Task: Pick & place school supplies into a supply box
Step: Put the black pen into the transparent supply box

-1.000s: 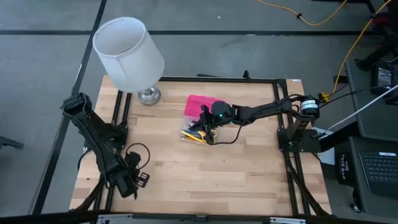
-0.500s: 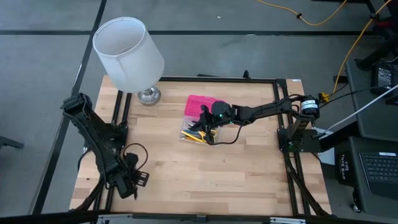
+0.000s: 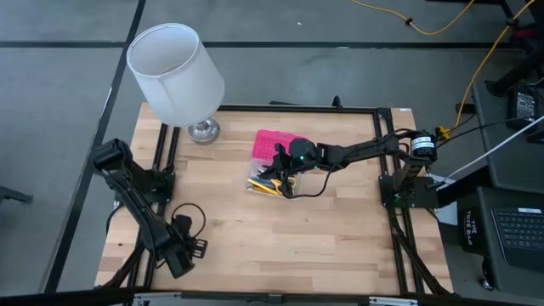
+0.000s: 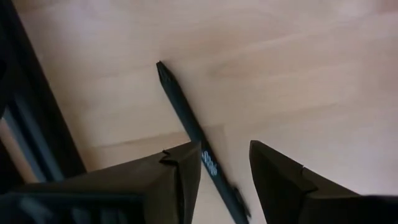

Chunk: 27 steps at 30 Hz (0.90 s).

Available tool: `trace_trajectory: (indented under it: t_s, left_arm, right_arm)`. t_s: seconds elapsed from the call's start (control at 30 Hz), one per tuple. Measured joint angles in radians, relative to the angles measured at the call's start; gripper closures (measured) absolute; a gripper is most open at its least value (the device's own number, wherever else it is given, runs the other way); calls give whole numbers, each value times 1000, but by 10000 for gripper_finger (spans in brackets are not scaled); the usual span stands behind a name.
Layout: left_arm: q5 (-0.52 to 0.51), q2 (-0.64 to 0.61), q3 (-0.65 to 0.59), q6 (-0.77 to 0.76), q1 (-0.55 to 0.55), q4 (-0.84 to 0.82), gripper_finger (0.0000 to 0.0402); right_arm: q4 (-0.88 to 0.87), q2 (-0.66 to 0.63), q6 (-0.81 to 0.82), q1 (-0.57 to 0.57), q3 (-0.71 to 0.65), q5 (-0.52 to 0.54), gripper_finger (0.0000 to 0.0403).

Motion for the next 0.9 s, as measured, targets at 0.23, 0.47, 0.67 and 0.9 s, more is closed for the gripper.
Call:
trace_trajectory:
  t_s: [0.23, 0.47, 0.67, 0.9]
  left_arm:
    - [7, 86, 0, 4, 0, 37, 272]
    - [41, 87, 1, 12, 0, 41, 272]
    - [57, 71, 1, 15, 5, 42, 272]
    - [121, 70, 1, 22, 17, 21, 272]
  right_arm:
    - [0, 0, 0, 0, 0, 0, 375]
    - [0, 0, 2, 0, 0, 0, 375]
    - [0, 0, 1, 0, 0, 0, 375]
    - [0, 0, 0, 0, 0, 0, 375]
